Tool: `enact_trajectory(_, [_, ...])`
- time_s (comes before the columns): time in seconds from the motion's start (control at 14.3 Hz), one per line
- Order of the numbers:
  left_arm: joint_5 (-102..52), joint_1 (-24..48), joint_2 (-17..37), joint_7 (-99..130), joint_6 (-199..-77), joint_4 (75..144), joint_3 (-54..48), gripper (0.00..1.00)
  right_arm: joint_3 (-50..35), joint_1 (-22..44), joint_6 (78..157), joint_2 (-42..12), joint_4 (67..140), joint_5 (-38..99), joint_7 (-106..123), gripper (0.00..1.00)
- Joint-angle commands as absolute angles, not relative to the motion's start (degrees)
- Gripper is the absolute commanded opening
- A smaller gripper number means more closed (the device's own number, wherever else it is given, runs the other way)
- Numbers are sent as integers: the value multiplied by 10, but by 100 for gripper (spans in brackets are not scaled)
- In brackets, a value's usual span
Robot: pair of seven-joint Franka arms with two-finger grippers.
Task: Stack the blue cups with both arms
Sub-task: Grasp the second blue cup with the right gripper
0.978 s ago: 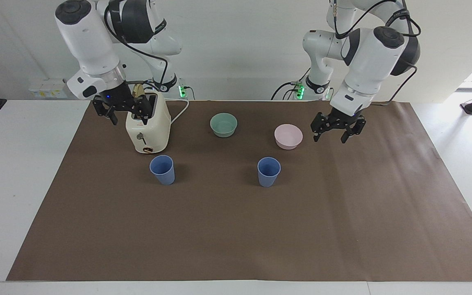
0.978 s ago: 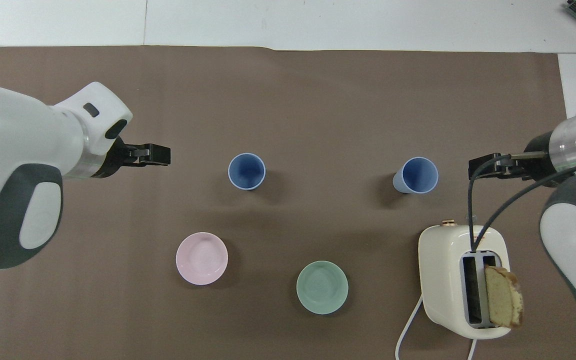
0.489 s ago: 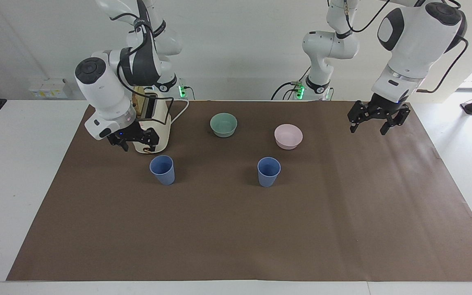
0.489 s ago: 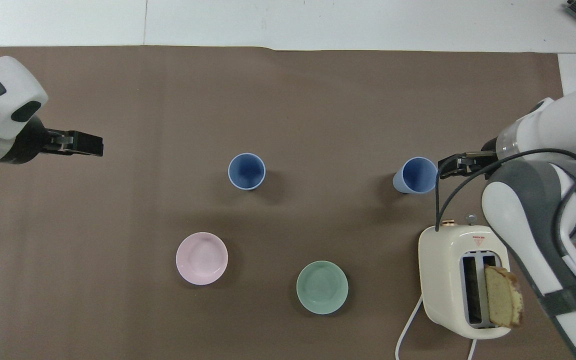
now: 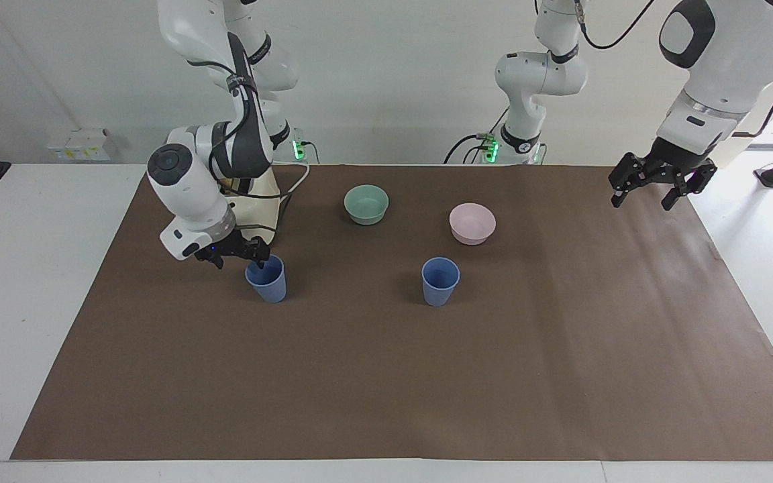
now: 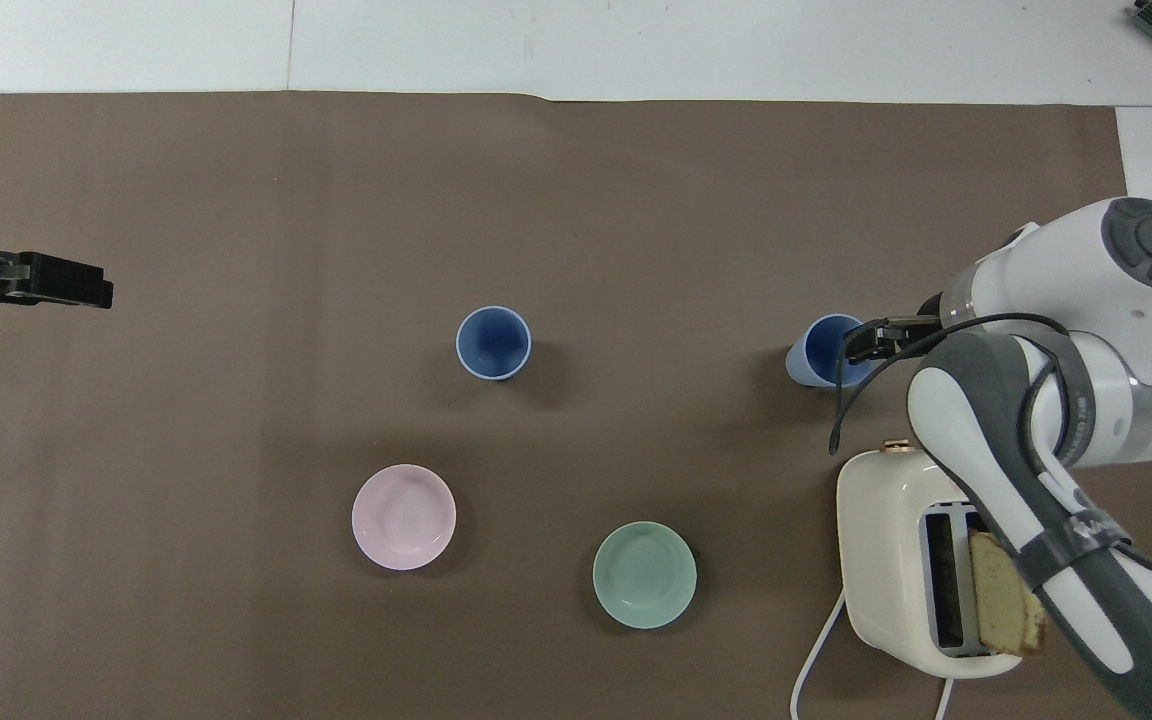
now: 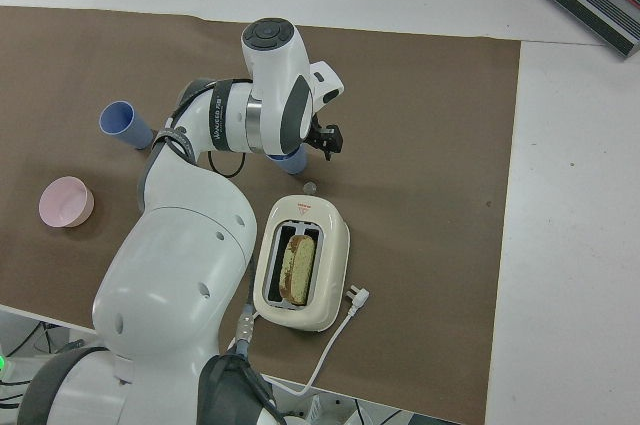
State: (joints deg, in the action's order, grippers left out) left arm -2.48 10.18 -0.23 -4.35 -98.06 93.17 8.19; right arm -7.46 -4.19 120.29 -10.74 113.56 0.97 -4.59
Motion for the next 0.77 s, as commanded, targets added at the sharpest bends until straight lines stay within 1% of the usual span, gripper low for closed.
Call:
enact_trajectory(0.0, [-11,94,4,-50,-955,909,76,100,-77,-44,1216,-104,1147,20,-47,84])
enact_trajectory(0.07, [-11,93,4,-51,-951,905,76,100,-77,-34,1216,-104,1149,20,-52,51])
enact_trajectory(0.14, [-11,91,1,-55,-945,904,76,100,-77,-28,1216,-104,1149,21,-54,23])
enact_trajectory(0.21, [-4,85,-1,-62,-935,904,76,100,-77,-28,1216,-104,1148,21,-53,0])
enact_trajectory(0.49, [-4,86,-8,-65,-914,905,74,100,-77,-27,1215,-106,1142,21,-51,0])
enact_trajectory(0.7, [-4,86,-13,-65,-909,905,73,100,-77,-20,1190,-107,1095,46,-65,0])
